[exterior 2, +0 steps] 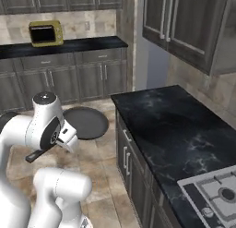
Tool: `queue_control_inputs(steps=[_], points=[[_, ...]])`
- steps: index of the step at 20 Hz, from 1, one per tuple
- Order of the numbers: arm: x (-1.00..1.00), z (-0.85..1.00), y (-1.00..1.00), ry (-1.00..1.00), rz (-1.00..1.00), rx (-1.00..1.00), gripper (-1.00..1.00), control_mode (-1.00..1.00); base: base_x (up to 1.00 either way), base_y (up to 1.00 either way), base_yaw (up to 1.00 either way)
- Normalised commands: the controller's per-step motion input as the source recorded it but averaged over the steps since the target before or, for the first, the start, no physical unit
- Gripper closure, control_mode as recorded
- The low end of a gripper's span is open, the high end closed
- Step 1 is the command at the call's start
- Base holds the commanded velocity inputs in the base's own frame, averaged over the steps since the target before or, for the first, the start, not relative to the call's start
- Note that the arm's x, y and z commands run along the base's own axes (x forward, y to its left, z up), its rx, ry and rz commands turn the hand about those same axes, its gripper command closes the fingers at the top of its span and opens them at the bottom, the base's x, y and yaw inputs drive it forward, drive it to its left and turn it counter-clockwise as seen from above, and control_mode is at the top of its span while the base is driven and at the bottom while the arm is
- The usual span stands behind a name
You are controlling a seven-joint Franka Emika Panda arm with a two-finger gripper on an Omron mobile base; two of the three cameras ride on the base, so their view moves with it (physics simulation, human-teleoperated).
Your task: Move the pot and pan from the stove into the sink.
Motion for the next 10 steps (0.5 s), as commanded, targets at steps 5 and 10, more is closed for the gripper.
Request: queue_control_inputs(steps=[5,10], points=[[0.00,0.00,0.00,0.00,0.00,0.00,1.00,1.00,-0.20,-0.03,0.47],[0.00,0.00,0.00,0.00,0.00,0.00,1.00,1.00,-0.20,-0.03,0.47]])
